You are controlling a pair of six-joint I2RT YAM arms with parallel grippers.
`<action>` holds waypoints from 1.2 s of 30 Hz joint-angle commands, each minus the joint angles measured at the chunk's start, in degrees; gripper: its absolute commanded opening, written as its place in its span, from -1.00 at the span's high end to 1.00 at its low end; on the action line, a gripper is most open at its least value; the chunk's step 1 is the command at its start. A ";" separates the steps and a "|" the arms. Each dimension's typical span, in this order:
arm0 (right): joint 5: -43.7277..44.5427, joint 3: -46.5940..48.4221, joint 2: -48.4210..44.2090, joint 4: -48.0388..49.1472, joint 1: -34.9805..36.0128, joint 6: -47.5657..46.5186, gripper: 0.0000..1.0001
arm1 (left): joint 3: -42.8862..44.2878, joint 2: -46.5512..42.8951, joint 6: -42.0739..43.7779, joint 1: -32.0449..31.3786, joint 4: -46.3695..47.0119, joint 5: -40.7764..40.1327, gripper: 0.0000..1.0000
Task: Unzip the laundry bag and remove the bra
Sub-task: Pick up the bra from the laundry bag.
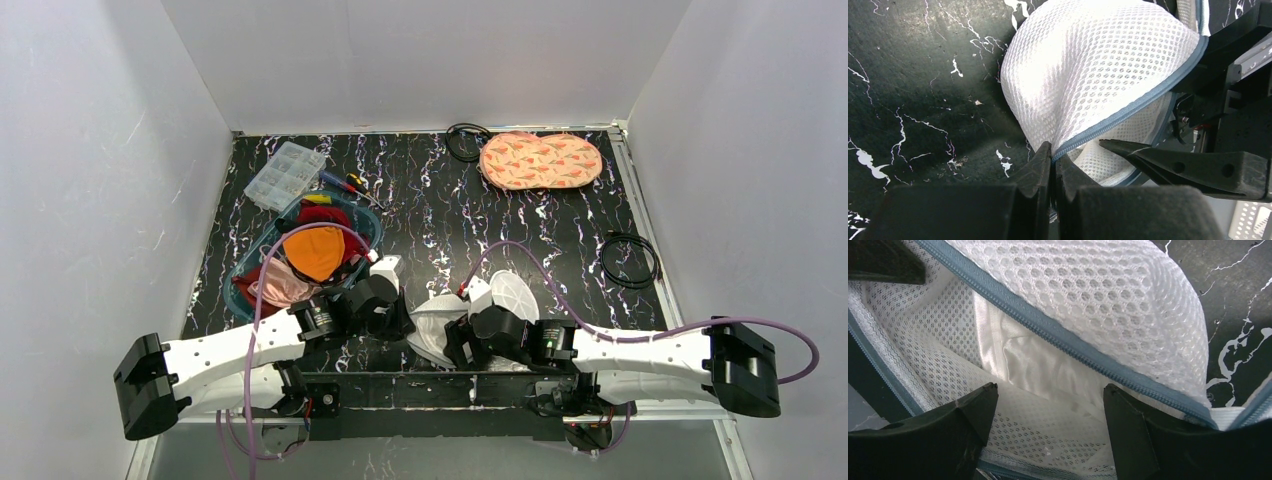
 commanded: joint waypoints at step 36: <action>12.15 18.88 28.63 2.58 0.79 2.35 -0.68 | -3.29 0.96 -1.81 -2.01 -6.94 -7.10 1.00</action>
